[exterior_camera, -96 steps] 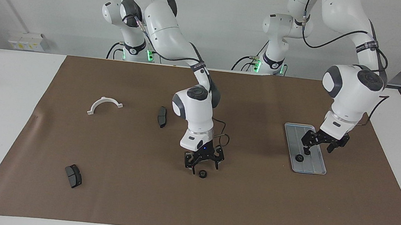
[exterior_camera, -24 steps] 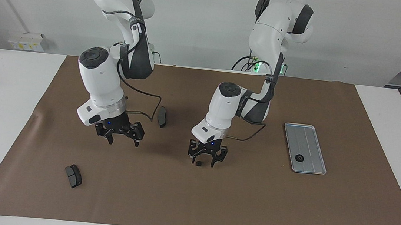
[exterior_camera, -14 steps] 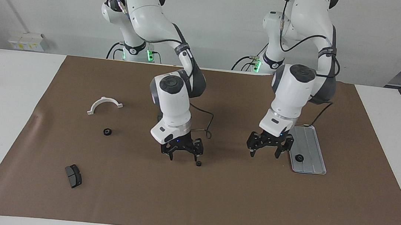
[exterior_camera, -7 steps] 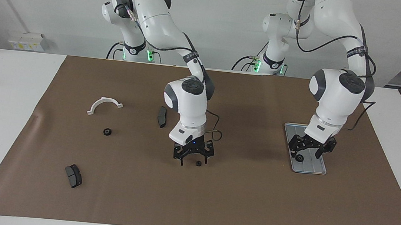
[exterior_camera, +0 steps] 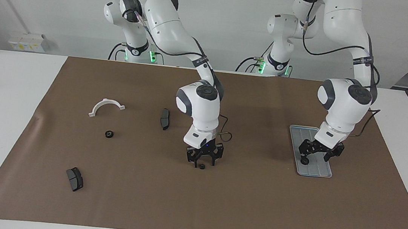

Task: Place bearing gear from tray to pile

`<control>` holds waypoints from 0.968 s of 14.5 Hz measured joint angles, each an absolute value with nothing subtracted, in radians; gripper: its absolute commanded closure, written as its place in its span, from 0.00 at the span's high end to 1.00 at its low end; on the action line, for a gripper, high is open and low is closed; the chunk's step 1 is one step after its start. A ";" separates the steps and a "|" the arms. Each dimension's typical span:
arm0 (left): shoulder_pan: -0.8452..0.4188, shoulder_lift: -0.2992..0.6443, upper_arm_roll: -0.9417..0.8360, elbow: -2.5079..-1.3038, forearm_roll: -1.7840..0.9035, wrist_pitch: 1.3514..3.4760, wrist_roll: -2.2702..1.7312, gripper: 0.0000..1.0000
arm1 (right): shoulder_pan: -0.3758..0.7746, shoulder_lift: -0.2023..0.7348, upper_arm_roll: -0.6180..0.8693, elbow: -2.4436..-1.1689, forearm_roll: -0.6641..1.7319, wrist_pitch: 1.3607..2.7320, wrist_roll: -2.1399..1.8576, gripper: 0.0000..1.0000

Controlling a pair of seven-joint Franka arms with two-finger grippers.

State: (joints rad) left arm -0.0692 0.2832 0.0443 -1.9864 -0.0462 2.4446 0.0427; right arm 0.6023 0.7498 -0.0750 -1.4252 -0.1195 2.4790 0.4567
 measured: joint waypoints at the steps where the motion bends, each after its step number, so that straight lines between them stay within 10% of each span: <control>1: -0.064 0.288 0.044 -1.995 -0.073 2.453 0.043 0.96 | 0.600 0.750 -0.076 -1.423 -0.120 2.478 0.457 0.28; 4: -0.056 0.306 0.044 -2.010 -0.102 2.475 0.047 0.87 | 0.598 0.750 -0.076 -1.421 -0.121 2.478 0.457 0.00; 9: -0.055 0.332 0.044 -2.026 -0.104 2.515 0.047 0.76 | 0.597 0.750 -0.077 -1.419 -0.121 2.475 0.457 0.00; 12: -0.055 0.332 0.043 -2.027 -0.104 2.515 0.047 0.41 | 0.586 0.741 -0.099 -1.396 -0.121 2.435 0.457 0.00; 14: -0.055 0.329 0.042 -2.027 -0.104 2.515 0.047 0.00 | 0.528 0.691 -0.107 -1.385 -0.121 2.393 0.449 0.00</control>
